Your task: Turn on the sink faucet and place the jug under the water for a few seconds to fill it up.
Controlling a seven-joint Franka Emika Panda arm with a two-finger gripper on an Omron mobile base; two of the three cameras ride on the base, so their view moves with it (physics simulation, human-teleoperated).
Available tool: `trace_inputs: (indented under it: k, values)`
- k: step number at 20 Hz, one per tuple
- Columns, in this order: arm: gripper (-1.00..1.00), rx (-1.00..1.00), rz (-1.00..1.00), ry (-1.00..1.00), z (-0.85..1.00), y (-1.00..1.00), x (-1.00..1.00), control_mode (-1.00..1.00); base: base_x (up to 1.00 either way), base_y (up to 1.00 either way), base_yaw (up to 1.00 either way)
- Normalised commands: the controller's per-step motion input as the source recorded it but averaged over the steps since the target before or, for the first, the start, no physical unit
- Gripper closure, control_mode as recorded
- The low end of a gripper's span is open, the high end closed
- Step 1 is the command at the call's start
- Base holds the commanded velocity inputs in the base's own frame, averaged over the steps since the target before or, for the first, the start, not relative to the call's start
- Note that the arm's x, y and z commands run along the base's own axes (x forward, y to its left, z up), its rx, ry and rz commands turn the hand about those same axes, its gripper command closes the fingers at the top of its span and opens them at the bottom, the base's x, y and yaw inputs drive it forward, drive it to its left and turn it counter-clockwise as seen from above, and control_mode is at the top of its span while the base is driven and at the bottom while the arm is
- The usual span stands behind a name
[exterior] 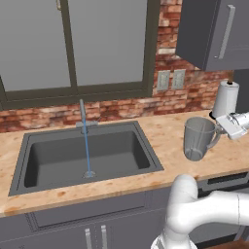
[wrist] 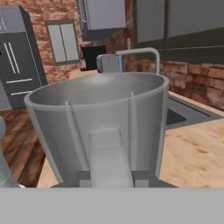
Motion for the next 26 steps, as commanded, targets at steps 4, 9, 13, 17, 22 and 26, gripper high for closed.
trace_inputs:
  k: [4, 9, 13, 17, 22, 26]
  values:
    - [1.0, 0.0, 0.03, 0.05, -0.03, 0.14, 0.0, -1.0, 0.0, 0.0, 0.0]
    - [1.0, 0.0, 0.03, 0.02, -0.07, 0.11, 0.0, -1.0, 0.0, 0.0, 0.0]
    - [1.0, 0.0, 0.01, 0.0, -0.03, 0.04, 0.0, -1.0, 0.0, 0.0, 0.0]
    - [1.0, 0.0, 0.0, 0.0, -0.06, 0.06, 0.0, -1.0, 0.0, 0.0, 0.0]
    - [1.0, 0.0, 0.01, 0.0, -0.09, 0.03, 0.0, -1.0, 0.0, 0.0, 0.0]
    - [1.0, 0.0, 0.02, 0.0, -0.05, 0.0, 0.0, -1.0, 0.0, 0.0, 0.0]
